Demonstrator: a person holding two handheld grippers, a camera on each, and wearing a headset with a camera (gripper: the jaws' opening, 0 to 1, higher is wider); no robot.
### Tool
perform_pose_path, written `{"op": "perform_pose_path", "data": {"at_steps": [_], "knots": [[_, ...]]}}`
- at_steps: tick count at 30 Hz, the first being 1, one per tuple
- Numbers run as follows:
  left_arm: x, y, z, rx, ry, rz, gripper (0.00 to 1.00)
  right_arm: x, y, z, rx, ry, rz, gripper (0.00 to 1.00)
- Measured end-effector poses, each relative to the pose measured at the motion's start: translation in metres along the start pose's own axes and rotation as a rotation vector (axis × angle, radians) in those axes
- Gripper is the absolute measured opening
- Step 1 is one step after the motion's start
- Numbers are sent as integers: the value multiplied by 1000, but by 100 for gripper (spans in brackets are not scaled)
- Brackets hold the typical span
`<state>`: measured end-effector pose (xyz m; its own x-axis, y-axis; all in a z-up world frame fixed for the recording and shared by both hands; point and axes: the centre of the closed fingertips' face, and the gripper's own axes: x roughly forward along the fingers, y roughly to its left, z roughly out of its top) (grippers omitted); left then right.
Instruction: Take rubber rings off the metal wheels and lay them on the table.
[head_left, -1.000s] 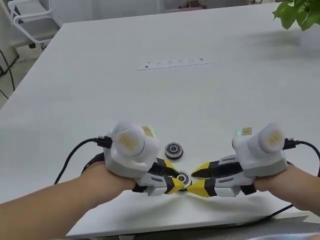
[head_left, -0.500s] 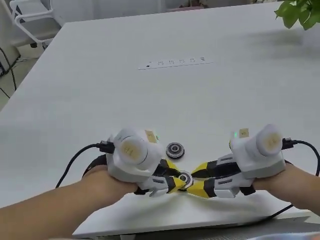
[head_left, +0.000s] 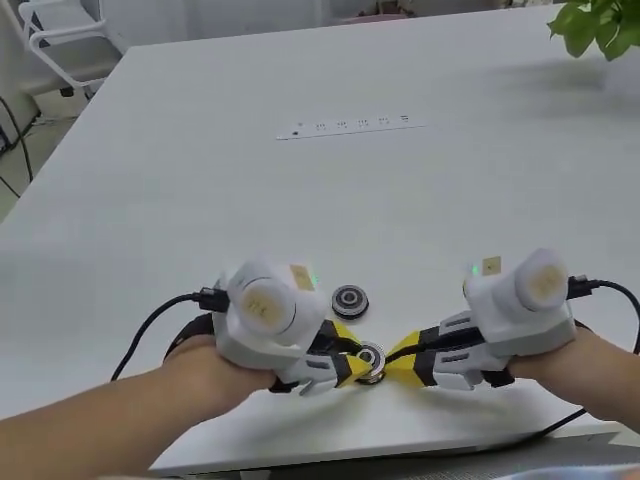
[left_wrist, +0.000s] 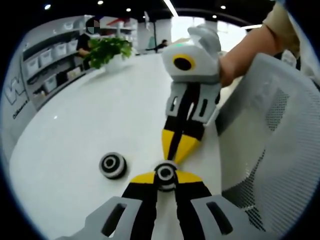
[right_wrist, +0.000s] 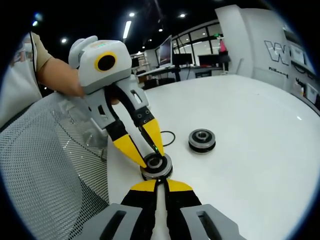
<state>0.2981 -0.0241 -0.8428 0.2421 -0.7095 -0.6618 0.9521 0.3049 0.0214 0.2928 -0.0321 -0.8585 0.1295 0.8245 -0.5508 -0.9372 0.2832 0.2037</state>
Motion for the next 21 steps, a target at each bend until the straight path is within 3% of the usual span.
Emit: {"op": "perform_pose_path", "data": {"at_steps": [3, 11, 21], "knots": [[0, -1, 0, 14, 4, 3, 14, 0, -1, -1, 12, 7, -5, 0], [0, 0, 0, 18, 7, 9, 13, 0, -5, -1, 133, -9, -15, 0], [0, 0, 0, 20, 10, 13, 13, -7, -11, 6, 304, -89, -14, 0]]}}
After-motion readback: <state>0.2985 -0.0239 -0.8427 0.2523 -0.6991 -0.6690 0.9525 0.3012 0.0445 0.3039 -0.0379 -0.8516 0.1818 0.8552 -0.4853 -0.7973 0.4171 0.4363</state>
